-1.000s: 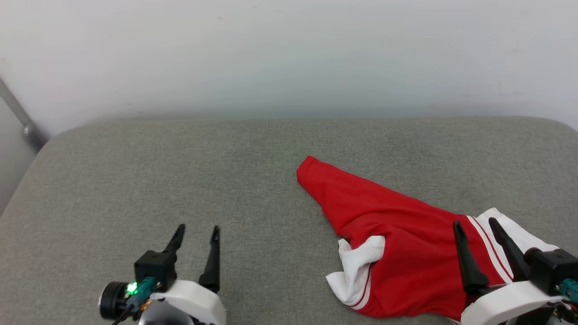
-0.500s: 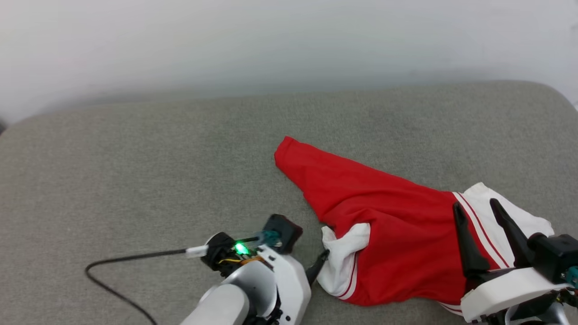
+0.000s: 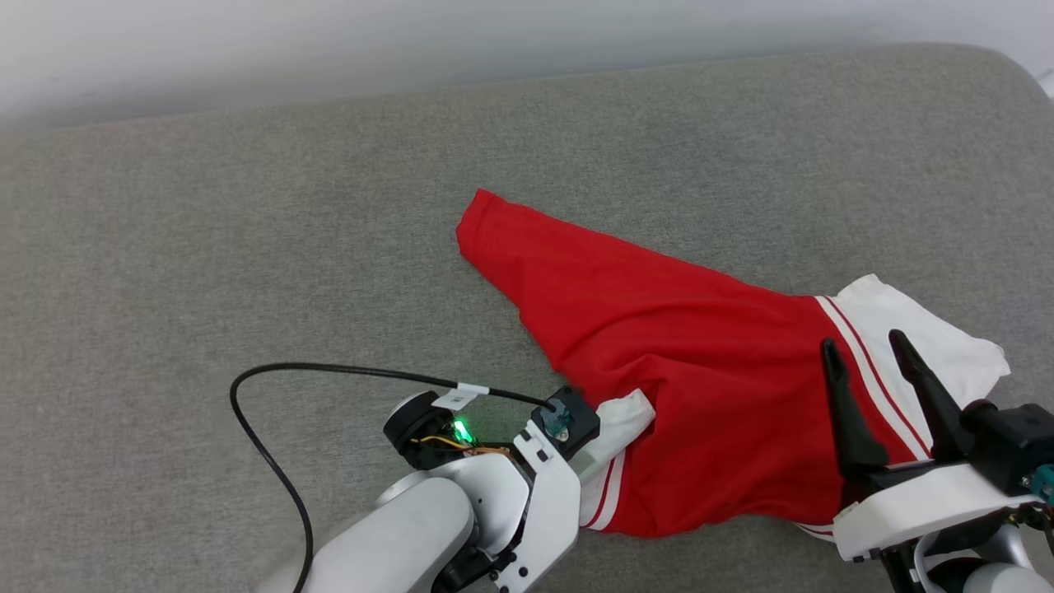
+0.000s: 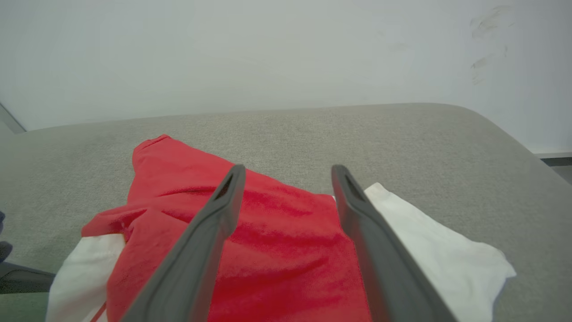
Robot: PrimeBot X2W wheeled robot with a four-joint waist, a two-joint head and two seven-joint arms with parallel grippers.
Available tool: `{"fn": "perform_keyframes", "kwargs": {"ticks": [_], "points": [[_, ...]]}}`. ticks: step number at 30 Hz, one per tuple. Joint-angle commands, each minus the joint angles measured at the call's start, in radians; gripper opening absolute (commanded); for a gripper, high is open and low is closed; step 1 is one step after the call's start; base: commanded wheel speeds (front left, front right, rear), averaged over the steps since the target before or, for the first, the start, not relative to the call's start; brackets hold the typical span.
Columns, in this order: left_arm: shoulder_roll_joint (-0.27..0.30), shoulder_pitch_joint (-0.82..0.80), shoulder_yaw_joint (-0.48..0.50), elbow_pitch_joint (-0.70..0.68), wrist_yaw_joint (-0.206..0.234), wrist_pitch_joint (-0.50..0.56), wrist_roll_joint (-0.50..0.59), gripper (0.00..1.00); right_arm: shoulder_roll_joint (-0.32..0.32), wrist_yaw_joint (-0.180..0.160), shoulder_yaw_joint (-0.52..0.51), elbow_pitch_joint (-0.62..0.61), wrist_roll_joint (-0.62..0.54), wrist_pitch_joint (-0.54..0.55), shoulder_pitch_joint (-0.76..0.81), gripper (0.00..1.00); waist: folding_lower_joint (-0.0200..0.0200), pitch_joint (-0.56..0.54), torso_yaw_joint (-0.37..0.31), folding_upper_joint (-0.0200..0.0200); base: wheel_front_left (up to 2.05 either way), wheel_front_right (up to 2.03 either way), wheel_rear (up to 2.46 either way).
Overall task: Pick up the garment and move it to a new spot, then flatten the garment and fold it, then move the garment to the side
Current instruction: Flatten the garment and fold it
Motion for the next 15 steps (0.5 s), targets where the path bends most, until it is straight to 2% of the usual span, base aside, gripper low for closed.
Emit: {"fn": "perform_keyframes", "kwargs": {"ticks": [1,3,6,8,12,15], "points": [[0.013,0.025,-0.050,0.033,-0.002,0.032,-0.012,0.74,0.004,-0.001,0.000,0.003,0.000,-0.007,-0.016,1.00,-0.0001,0.008,-0.008,0.0000,0.00,0.00,0.00],[0.025,0.017,-0.093,0.037,-0.003,0.054,-0.034,0.02,0.004,-0.001,-0.001,0.007,0.005,-0.012,-0.018,1.00,-0.0001,0.006,-0.010,0.0000,0.00,0.00,0.00],[0.043,-0.008,-0.122,0.034,-0.002,0.054,-0.054,0.00,0.004,-0.001,-0.008,0.012,0.006,-0.012,-0.014,1.00,-0.0001,-0.004,-0.004,0.0000,0.00,0.00,0.00],[0.050,-0.032,-0.104,0.026,0.000,0.015,-0.052,0.00,0.004,-0.001,-0.010,0.013,0.006,-0.010,-0.013,1.00,-0.0001,-0.014,0.005,0.0000,0.00,0.00,0.00],[0.054,-0.061,-0.037,0.000,0.052,-0.083,-0.046,0.00,0.004,-0.001,-0.023,0.005,0.006,-0.002,0.004,1.00,-0.0001,-0.043,0.039,0.0000,0.00,0.00,0.00],[0.075,-0.046,0.021,-0.023,0.113,-0.154,-0.046,0.00,0.004,-0.001,-0.027,0.002,0.012,0.005,0.010,1.00,-0.0001,-0.066,0.070,0.0000,0.00,0.00,0.00]]}}
